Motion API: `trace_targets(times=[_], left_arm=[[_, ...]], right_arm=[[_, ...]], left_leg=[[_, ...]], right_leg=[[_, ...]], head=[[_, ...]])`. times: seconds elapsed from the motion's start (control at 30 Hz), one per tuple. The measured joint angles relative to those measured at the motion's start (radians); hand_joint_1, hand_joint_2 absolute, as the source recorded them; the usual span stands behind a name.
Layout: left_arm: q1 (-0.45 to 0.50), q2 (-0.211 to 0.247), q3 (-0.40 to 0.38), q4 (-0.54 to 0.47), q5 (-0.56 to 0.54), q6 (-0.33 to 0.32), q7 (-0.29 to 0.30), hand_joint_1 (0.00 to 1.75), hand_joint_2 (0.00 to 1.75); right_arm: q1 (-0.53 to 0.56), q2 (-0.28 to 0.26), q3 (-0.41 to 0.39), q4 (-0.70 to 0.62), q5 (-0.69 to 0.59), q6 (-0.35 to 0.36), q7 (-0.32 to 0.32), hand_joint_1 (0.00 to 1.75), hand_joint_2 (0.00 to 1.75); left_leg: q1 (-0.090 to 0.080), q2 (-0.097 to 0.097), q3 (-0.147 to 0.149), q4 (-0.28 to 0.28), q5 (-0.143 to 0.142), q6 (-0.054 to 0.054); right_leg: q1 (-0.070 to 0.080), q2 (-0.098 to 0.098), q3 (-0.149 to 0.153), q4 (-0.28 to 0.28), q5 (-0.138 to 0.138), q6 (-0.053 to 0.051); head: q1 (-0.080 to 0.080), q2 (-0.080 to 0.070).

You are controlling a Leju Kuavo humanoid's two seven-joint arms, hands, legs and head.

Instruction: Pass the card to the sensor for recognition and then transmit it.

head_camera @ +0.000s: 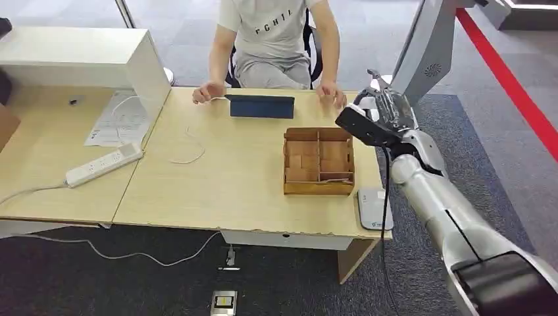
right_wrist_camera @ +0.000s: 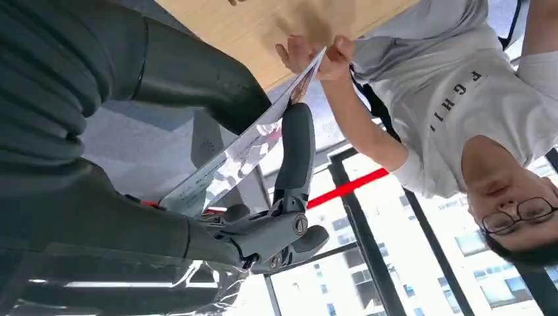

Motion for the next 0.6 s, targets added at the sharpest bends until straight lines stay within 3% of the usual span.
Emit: trace_targets(times=[0.27, 0.47, 0.6], left_arm=[[0.0, -0.005, 0.0, 0.0, -0.002, 0.006, 0.006, 0.0, 0.0], [0.003, -0.006, 0.0, 0.0, -0.007, 0.002, 0.013, 0.0, 0.0], [0.004, -0.006, 0.0, 0.0, -0.005, 0.008, 0.027, 0.0, 0.0]], right_arm=[[-0.059, 0.047, 0.047, 0.039, 0.087, 0.055, 0.171, 1.75, 1.75], [-0.077, 0.039, 0.056, 0.069, 0.127, 0.079, 0.25, 1.75, 1.75], [-0.08, 0.034, 0.068, 0.082, 0.158, 0.081, 0.27, 1.75, 1.75]], left_leg=[[0.0, 0.0, 0.0, 0.0, 0.0, 0.0], [0.0, 0.0, 0.0, 0.0, 0.0, 0.0], [0.0, 0.001, 0.0, 0.0, 0.0, 0.0]], right_leg=[[0.0, 0.0, 0.0, 0.0, 0.0, 0.0], [0.0, 0.0, 0.0, -0.001, 0.0, 0.0], [0.0, 0.0, 0.0, -0.001, 0.0, 0.0]], head=[[0.0, 0.0], [0.0, 0.0], [0.0, 0.0]])
